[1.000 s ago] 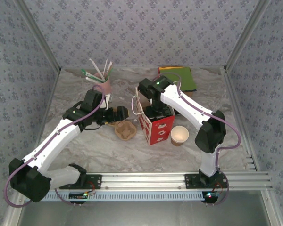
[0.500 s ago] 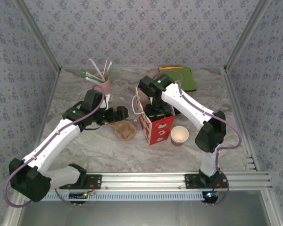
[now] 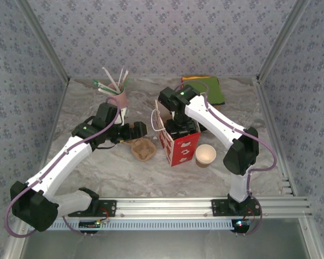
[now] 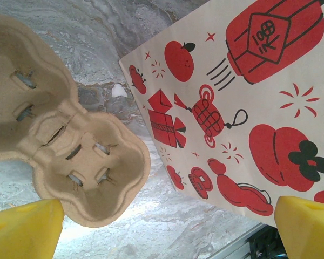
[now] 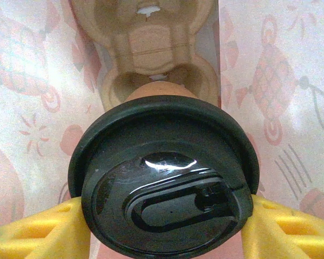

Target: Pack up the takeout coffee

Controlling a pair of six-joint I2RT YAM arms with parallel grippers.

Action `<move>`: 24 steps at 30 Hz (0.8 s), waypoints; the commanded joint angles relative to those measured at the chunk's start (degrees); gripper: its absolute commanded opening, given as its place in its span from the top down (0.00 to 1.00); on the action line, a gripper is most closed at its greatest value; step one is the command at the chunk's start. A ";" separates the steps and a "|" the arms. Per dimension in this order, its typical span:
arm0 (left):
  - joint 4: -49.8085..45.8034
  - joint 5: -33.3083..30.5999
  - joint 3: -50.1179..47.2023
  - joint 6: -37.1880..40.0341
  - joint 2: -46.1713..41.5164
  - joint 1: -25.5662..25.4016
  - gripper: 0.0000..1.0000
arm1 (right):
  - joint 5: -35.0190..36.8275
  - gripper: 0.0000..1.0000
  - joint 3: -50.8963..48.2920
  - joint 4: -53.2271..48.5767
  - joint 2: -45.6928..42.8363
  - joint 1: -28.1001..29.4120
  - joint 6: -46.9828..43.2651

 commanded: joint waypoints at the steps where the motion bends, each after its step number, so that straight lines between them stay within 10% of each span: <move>1: 0.49 0.45 1.02 1.27 0.12 -0.43 0.00 | 0.33 0.35 1.51 -1.74 0.69 -0.10 -0.40; 24: 0.39 0.55 1.08 1.28 0.12 -0.44 0.00 | 0.37 0.35 0.38 -1.51 0.53 -0.07 -0.53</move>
